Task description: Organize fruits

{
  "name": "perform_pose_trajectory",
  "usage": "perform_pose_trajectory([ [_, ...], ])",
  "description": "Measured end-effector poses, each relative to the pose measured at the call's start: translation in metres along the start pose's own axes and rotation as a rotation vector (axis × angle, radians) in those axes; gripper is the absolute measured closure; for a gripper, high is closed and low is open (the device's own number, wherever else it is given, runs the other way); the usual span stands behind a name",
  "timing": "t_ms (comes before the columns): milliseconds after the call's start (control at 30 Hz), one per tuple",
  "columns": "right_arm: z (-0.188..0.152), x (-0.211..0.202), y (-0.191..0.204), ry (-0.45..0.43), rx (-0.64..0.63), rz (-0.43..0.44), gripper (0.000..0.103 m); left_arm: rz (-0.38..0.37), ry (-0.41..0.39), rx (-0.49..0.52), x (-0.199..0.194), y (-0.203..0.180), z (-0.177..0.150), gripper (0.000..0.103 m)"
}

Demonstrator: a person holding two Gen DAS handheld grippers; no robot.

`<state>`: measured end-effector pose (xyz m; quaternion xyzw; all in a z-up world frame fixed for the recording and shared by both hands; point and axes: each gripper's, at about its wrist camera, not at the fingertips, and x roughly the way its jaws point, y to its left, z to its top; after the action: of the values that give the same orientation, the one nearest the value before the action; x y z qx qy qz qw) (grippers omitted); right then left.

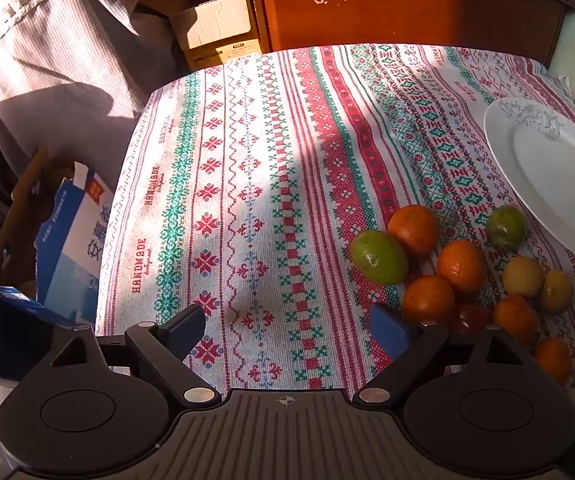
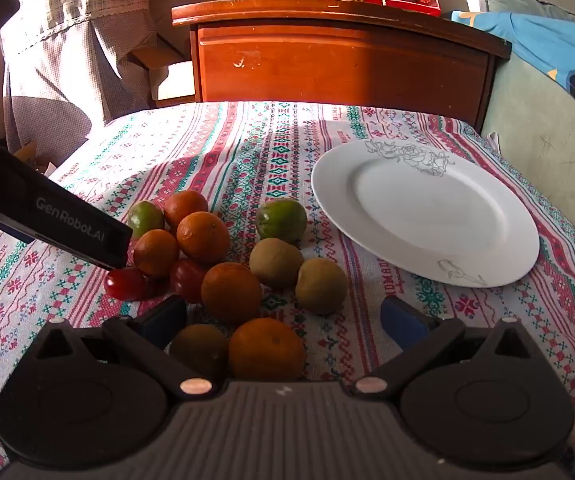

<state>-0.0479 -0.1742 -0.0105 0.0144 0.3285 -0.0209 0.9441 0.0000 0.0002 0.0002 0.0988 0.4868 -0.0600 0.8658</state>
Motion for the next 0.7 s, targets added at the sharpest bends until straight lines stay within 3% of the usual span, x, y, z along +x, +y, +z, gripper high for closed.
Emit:
perform_pose_trajectory([
  [500,-0.001,-0.004,0.002,0.007,0.001,-0.010,0.001,-0.022,-0.013,0.000,-0.019,0.007,-0.008,0.012],
  [700,0.001,-0.016,0.000,0.100,0.029,-0.019,0.001,-0.031,-0.012,0.001,-0.032,0.008,-0.012,0.012],
])
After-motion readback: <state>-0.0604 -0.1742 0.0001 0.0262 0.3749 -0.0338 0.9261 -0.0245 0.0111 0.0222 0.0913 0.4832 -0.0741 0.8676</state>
